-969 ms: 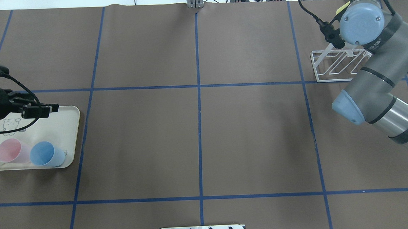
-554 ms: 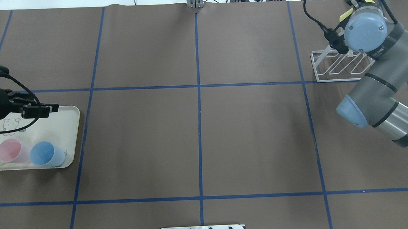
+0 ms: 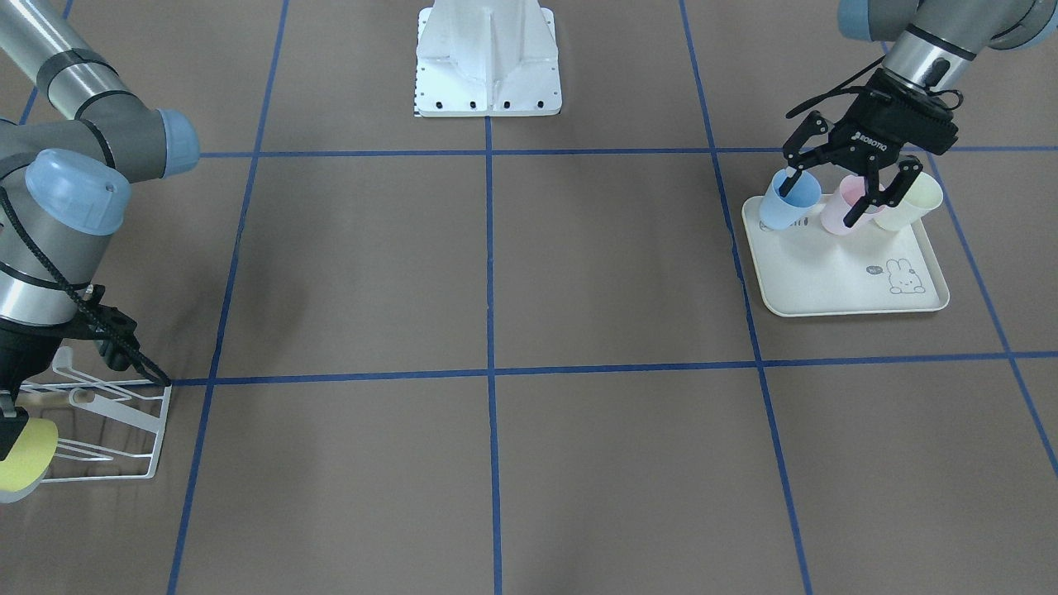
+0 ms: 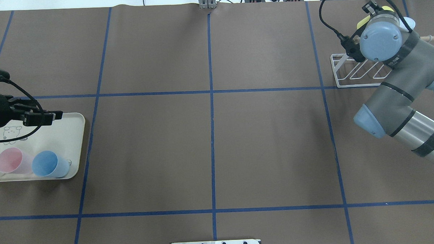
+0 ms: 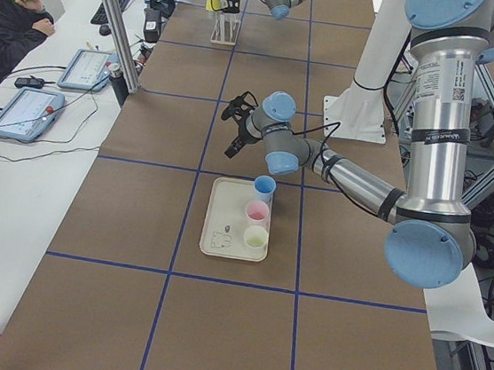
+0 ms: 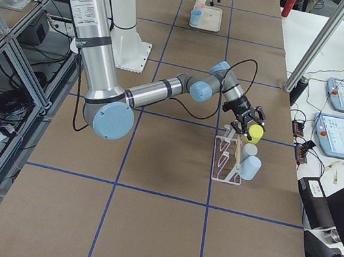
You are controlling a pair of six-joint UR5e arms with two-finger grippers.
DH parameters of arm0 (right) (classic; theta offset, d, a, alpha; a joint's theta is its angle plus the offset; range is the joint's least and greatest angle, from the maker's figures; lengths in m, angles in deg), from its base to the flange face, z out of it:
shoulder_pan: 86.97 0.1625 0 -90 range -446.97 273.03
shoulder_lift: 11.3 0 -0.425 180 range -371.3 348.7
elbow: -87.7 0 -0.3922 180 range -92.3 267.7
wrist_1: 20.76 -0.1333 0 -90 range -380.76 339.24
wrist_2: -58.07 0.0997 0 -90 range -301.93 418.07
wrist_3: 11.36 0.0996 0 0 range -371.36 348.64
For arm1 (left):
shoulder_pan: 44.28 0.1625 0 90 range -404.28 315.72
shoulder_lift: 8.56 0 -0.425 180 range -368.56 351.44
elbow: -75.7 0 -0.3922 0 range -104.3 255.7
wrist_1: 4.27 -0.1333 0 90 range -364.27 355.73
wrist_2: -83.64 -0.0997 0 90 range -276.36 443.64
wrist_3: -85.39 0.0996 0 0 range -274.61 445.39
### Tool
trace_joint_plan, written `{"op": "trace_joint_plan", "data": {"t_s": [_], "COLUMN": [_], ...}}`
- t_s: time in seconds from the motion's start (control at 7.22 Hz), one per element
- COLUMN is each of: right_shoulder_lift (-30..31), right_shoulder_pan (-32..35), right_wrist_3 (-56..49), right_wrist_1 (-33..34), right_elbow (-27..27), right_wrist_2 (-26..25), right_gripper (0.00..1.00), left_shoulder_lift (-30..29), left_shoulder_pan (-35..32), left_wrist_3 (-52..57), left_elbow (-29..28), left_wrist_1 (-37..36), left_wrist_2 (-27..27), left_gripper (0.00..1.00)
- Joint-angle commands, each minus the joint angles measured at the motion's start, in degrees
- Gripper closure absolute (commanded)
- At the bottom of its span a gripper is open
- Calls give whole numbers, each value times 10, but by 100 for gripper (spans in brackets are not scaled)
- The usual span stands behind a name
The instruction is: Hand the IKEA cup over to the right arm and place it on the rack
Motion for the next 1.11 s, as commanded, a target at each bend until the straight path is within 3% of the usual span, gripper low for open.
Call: {"op": "trace_joint_plan", "data": {"t_s": [0.0,0.14,0.28,0.42,0.55,0.69,0.97], "right_shoulder_lift": [-2,-2,-2,-2,-2,0,0], "right_shoulder_pan": [-6,-12,-25,-31,-34,-35,-36], "right_wrist_3": [3,3,3,3,4,20,28], "right_wrist_1": [-2,-2,-2,-1,-2,-2,-2], "right_elbow": [-1,-1,-2,-2,-2,-3,-3], "right_wrist_2": [-6,-13,-26,-33,-42,-53,-53], "right_gripper": [100,98,90,75,45,5,2], "left_shoulder_lift": [0,0,0,0,0,0,-1], "left_shoulder_pan": [1,1,0,1,1,1,2], "left_wrist_3": [0,0,0,0,0,-2,-21], "left_elbow": [-1,-1,-1,-1,-1,-1,-1], "left_wrist_1": [0,0,0,0,0,0,0], "left_wrist_2": [0,0,0,0,0,0,1], "left_gripper": [0,0,0,0,0,0,0]}}
